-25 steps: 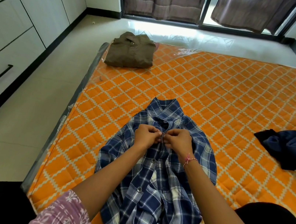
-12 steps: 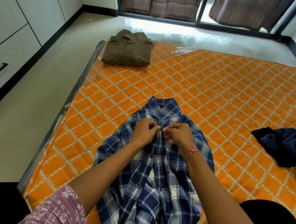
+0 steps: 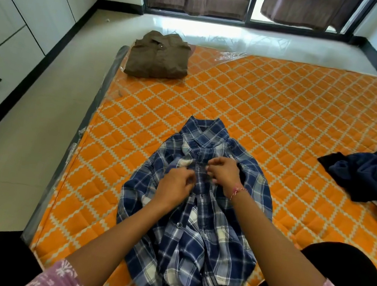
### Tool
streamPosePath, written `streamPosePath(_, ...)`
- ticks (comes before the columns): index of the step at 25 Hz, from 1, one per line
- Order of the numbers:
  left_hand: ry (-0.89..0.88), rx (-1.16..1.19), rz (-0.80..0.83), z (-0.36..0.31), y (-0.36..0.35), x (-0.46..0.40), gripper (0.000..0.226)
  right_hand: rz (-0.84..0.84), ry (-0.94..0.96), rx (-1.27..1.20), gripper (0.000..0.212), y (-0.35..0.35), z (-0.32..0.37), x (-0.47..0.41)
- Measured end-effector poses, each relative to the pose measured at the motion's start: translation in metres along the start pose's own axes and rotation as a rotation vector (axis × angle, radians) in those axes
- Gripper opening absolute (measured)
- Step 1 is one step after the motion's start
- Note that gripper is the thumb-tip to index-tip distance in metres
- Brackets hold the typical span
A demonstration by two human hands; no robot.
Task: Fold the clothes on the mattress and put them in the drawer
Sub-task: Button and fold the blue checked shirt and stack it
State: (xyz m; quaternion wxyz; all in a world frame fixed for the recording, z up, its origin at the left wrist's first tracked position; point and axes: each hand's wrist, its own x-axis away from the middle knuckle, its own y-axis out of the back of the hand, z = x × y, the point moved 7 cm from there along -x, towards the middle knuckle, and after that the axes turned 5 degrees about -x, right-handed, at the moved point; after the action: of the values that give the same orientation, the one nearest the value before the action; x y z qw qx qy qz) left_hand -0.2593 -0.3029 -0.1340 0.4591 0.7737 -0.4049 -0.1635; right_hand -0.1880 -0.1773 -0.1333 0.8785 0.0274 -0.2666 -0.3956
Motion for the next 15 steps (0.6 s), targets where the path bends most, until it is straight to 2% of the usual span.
streamPosePath(2, 0.032, -0.172, 0.122, 0.003, -0.017, 0.008, 0.012, -0.111, 0.193, 0.329, 0.015, 0.002, -0.003, 0.017)
streamPosePath(3, 0.076, -0.201, 0.156, 0.006, -0.022, 0.008, 0.012, -0.099, 0.241, 0.435, 0.013, -0.003, -0.009, 0.026)
streamPosePath(5, 0.174, -0.173, 0.194, 0.012, -0.025, 0.007, 0.008, -0.014, 0.239, 0.643, 0.003, -0.019, -0.024, 0.041)
streamPosePath(7, 0.224, -0.087, 0.213, 0.014, -0.027, 0.005, 0.01, 0.003, 0.203, 0.829, 0.014, -0.027, -0.034, 0.048)
streamPosePath(10, 0.265, -0.041, 0.251, 0.015, -0.033, 0.007, 0.022, 0.005, 0.181, 1.035, 0.015, -0.037, -0.031, 0.051)
streamPosePath(13, 0.266, -0.109, 0.236, 0.012, -0.034, 0.009, 0.025, -0.019, 0.184, 1.101, 0.02, -0.043, -0.025, 0.05)
streamPosePath(15, 0.231, -0.036, 0.212, 0.013, -0.032, 0.011, 0.018, -0.064, 0.098, 0.904, 0.016, -0.028, -0.033, 0.042)
